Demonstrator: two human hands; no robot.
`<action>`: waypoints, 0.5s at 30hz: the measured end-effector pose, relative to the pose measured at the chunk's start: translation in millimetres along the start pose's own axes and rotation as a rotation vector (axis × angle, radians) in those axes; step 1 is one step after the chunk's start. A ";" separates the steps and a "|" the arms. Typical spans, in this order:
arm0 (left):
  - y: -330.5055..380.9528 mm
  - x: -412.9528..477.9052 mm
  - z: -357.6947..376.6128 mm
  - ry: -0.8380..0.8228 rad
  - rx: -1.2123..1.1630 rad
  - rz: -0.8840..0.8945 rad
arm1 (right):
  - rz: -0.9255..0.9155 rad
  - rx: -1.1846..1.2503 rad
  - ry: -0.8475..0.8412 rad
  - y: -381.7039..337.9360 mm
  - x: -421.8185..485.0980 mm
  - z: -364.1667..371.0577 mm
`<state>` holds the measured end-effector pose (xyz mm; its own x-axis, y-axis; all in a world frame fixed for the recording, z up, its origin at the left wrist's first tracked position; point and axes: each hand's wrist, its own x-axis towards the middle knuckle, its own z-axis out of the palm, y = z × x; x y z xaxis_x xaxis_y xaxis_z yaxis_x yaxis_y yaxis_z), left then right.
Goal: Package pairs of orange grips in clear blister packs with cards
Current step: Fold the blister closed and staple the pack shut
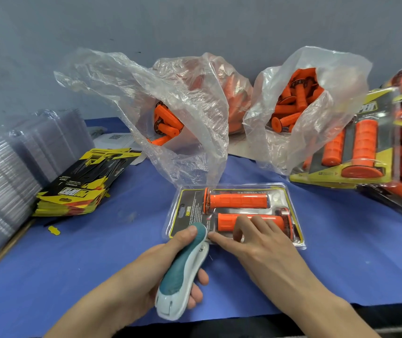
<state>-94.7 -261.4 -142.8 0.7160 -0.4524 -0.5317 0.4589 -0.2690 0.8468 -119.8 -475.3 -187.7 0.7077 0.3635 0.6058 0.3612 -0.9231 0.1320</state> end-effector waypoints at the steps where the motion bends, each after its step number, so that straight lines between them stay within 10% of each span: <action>1: 0.0 2.2 0.9 0.016 -0.046 0.010 | -0.008 -0.003 0.001 -0.2 0.0 0.6; 15: 0.4 12.6 10.1 0.032 -0.235 0.030 | -0.040 -0.015 -0.027 -2.4 -1.6 2.7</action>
<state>-90.8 -275.8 -149.0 0.7454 -0.4294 -0.5098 0.5444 -0.0491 0.8374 -120.1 -473.4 -191.1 0.7091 0.4033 0.5783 0.3807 -0.9094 0.1675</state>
